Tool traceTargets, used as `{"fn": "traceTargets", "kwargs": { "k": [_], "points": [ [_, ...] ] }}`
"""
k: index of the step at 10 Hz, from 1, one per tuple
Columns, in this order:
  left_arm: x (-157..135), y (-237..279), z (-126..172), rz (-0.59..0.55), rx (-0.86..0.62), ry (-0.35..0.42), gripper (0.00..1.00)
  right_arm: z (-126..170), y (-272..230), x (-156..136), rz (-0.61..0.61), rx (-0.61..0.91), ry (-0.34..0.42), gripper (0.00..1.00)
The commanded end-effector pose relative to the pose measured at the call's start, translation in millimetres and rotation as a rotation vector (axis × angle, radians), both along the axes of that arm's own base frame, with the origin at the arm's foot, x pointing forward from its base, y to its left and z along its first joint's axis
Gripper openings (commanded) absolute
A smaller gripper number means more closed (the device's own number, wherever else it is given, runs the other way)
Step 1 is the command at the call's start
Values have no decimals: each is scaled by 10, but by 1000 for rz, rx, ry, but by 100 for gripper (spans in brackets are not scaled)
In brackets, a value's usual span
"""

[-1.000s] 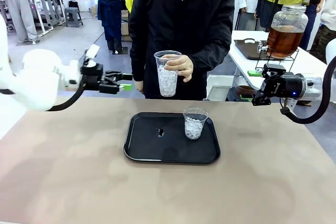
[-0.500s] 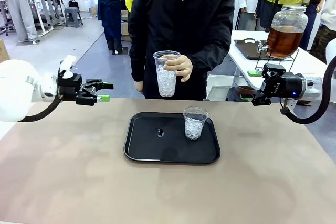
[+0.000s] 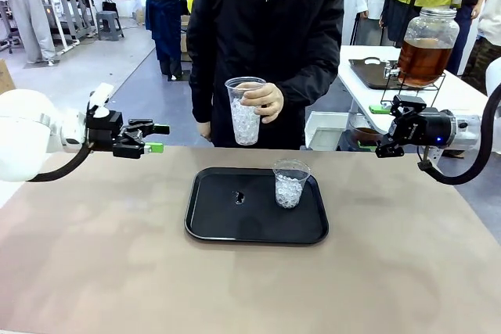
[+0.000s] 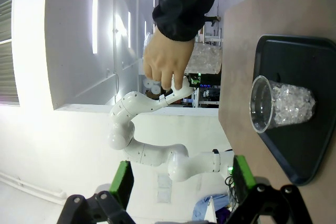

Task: Pour the drink into the iced cup.
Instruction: Pick up the iced cup indicated by the human and present it to them.

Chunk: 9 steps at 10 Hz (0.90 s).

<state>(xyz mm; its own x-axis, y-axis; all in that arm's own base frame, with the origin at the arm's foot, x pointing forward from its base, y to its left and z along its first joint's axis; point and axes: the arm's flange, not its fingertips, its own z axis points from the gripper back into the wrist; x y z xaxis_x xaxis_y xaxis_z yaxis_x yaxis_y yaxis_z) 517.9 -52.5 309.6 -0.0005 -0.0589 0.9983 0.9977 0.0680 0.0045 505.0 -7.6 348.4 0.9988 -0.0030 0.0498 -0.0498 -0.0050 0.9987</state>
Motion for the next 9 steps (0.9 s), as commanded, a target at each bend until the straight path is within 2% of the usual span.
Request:
{"fn": "traceTargets", "kwargs": {
  "k": [1, 9],
  "points": [
    [6, -23, 26, 10, -6, -4, 100, 18, 14, -1, -3, -3, -4, 100],
    [6, -23, 26, 10, -6, -4, 100, 18, 14, -1, -3, -3, -4, 100]
  ]
}}
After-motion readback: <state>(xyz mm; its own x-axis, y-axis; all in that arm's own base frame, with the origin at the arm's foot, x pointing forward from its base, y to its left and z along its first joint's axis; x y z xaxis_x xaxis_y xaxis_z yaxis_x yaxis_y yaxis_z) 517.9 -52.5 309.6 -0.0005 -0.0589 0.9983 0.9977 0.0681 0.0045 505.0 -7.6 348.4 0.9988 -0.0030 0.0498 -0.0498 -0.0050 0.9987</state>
